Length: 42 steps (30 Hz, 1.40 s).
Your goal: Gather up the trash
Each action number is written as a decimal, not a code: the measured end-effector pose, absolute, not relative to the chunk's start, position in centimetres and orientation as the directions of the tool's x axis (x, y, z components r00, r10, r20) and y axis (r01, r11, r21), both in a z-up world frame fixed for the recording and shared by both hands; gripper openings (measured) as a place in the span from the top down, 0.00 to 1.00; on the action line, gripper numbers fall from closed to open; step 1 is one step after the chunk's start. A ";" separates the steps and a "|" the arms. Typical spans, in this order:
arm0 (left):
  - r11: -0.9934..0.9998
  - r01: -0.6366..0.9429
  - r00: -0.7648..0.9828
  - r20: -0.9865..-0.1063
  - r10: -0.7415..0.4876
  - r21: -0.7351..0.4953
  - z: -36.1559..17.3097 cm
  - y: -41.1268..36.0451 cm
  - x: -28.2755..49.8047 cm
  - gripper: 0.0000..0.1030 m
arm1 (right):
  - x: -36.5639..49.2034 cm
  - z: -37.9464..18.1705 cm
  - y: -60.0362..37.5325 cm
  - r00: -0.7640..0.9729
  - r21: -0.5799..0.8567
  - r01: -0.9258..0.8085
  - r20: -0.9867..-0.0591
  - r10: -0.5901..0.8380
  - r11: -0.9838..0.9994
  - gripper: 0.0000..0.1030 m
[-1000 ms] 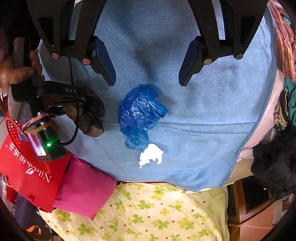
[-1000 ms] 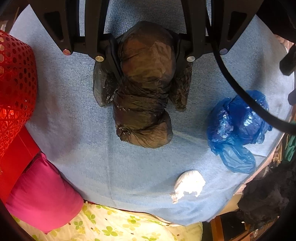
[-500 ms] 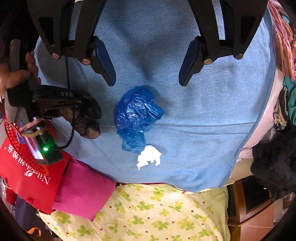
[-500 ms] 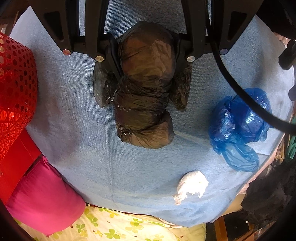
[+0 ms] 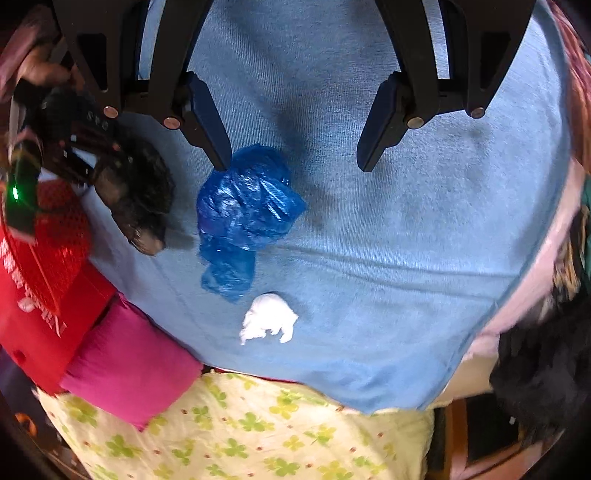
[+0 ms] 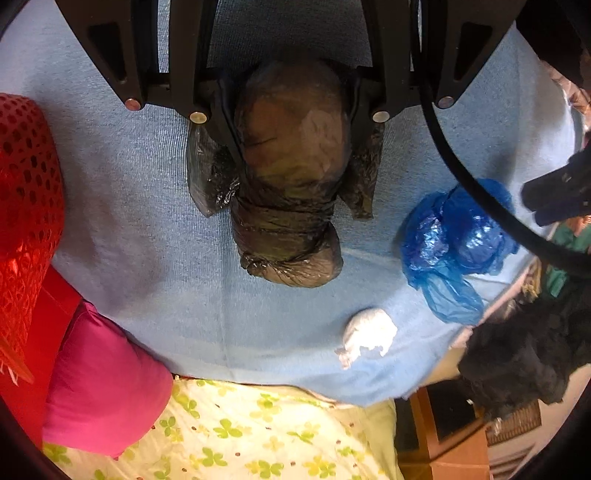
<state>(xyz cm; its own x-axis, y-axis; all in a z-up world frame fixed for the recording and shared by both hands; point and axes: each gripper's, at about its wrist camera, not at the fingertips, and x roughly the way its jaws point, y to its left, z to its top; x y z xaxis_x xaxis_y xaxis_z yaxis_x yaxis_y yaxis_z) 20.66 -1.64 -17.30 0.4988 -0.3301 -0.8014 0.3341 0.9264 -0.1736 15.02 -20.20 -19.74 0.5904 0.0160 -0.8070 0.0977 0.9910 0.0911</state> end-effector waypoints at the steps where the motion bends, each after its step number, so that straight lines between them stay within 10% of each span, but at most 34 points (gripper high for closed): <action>1: 0.928 0.321 0.491 -0.804 -0.334 -0.189 -17.5 -1.4 20.9 0.31 | 14.6 -19.8 -20.4 0.599 0.099 0.084 -0.800 0.029 0.992 0.53; 29: 0.858 0.441 0.532 -0.693 -0.487 -0.265 -17.2 -5.5 21.8 0.26 | 14.7 -19.4 -26.5 0.547 0.546 0.162 -0.743 0.386 0.822 0.38; 33: 0.873 0.383 0.514 -0.715 -0.474 -0.303 -18.2 -5.7 23.2 0.26 | 15.5 -19.5 -26.1 0.544 0.489 0.169 -0.770 0.333 0.856 0.60; 36: 0.865 0.359 0.486 -0.720 -0.495 -0.352 -18.7 -5.7 23.8 0.52 | 15.6 -19.1 -25.9 0.561 0.482 0.168 -0.764 0.318 0.860 0.62; 42: 0.883 0.327 0.525 -0.712 -0.466 -0.337 -17.0 -5.7 23.4 0.63 | 14.2 -16.1 -25.7 0.662 0.469 0.084 -0.686 0.303 0.879 0.62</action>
<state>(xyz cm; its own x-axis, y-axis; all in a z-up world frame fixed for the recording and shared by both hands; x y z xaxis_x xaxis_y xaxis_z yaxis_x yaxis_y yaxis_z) 23.39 -5.65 -17.00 0.5251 -0.4663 -0.7119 0.3268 0.8829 -0.3372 14.21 -25.72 -16.05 0.6617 0.3030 -0.6858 0.0839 0.8790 0.4693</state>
